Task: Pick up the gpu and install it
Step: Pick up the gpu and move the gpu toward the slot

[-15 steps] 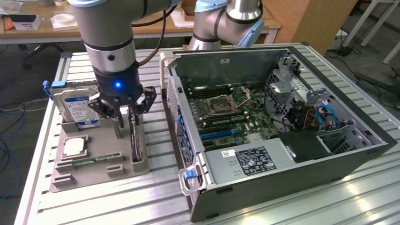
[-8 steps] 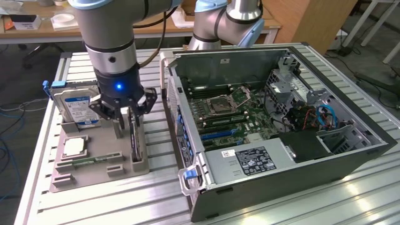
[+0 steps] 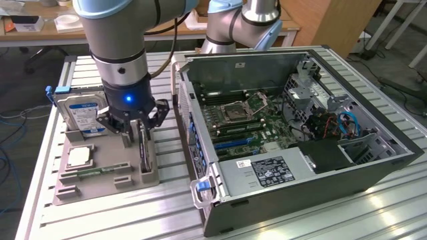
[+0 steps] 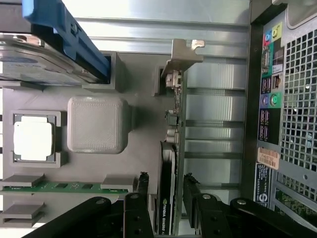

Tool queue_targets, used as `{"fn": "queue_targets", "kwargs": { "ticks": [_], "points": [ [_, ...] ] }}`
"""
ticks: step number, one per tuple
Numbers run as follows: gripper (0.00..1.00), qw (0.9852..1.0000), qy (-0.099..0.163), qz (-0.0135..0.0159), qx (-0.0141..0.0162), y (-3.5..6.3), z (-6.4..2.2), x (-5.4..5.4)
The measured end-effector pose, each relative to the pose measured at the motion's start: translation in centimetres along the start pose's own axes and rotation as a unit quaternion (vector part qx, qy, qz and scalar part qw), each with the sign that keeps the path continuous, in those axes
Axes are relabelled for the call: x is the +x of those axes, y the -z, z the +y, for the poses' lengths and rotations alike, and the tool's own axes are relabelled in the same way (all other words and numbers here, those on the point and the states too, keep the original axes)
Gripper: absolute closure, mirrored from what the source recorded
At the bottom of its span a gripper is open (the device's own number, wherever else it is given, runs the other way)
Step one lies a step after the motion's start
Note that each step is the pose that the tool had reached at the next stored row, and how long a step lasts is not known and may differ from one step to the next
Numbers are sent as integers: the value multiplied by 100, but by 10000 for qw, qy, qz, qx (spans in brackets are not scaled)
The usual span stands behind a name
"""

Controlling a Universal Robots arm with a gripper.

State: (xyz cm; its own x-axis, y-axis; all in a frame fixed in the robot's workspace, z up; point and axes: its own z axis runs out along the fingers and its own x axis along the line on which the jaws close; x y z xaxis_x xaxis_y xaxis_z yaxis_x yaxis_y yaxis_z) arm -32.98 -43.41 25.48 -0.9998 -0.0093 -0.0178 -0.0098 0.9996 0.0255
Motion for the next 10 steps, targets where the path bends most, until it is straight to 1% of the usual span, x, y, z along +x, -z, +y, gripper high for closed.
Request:
{"fn": "queue_targets", "kwargs": {
  "ticks": [4,10],
  "points": [
    [59,10000,-1,1,6,-25,-21,-17],
    [59,10000,-1,1,6,-89,-36,-29]
  ]
}}
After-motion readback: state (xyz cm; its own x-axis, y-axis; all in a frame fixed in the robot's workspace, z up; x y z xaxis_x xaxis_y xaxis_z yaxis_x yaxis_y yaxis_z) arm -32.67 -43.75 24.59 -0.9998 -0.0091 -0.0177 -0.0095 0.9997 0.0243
